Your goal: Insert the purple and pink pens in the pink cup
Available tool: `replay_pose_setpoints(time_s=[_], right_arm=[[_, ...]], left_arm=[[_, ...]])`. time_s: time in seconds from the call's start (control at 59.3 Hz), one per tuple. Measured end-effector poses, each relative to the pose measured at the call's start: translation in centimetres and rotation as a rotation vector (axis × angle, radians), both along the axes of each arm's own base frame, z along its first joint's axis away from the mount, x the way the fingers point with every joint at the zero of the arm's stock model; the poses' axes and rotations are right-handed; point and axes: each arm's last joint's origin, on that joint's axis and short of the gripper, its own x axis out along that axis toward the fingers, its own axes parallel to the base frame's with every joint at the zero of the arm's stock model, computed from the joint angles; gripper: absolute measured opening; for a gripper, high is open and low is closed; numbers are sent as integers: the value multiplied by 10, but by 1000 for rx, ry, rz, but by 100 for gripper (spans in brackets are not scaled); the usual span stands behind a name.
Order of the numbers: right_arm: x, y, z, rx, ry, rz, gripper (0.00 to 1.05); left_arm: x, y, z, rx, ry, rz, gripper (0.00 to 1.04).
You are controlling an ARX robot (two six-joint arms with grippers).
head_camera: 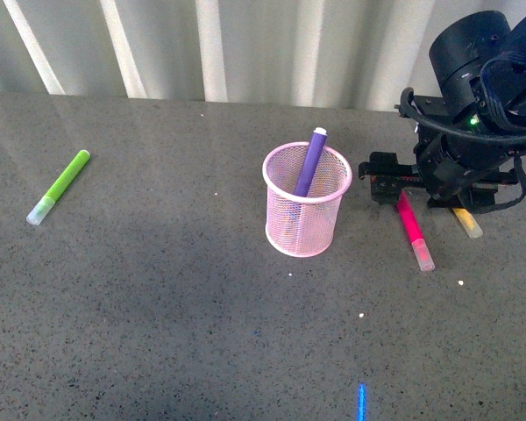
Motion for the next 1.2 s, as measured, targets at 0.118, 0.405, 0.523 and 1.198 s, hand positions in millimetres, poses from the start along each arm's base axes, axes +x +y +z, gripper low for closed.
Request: replay_pose_setpoints(time_s=[0.118, 0.405, 0.523, 1.198], right_arm=[[1, -2, 0, 14, -3, -3, 48], [1, -1, 0, 90, -22, 7, 11], [-2, -2, 2, 96, -39, 10, 11], [-43, 91, 133, 252, -883, 355, 11]], left_arm=[[0, 0, 0, 0, 0, 0, 98], [0, 0, 0, 0, 0, 0, 98], [0, 0, 0, 0, 0, 0, 98], [0, 0, 0, 0, 0, 0, 98]])
